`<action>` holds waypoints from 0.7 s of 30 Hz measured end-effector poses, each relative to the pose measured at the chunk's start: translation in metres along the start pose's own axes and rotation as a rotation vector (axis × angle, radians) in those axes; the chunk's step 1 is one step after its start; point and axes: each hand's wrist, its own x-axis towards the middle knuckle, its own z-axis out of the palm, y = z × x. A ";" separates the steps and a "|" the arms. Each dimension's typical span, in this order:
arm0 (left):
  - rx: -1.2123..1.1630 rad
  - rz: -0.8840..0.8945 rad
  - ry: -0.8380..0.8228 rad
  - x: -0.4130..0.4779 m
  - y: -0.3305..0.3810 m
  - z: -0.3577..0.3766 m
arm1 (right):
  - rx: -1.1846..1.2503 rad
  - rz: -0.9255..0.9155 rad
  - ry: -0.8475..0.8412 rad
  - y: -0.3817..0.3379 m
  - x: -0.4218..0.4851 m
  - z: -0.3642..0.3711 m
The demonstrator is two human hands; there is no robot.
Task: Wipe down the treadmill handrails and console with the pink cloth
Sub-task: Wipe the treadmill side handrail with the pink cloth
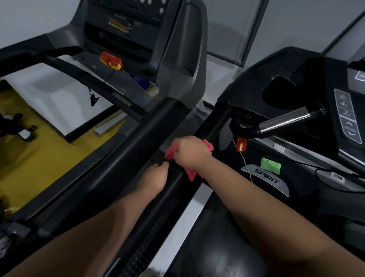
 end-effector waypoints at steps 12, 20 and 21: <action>0.007 -0.002 0.011 -0.004 0.003 -0.002 | -0.030 -0.020 0.013 0.001 0.001 0.010; -0.005 -0.023 0.004 -0.006 0.005 -0.002 | -0.153 0.143 -0.017 -0.014 0.021 -0.009; -0.002 -0.022 0.004 -0.006 0.005 -0.001 | -0.155 0.123 -0.018 -0.016 0.019 -0.006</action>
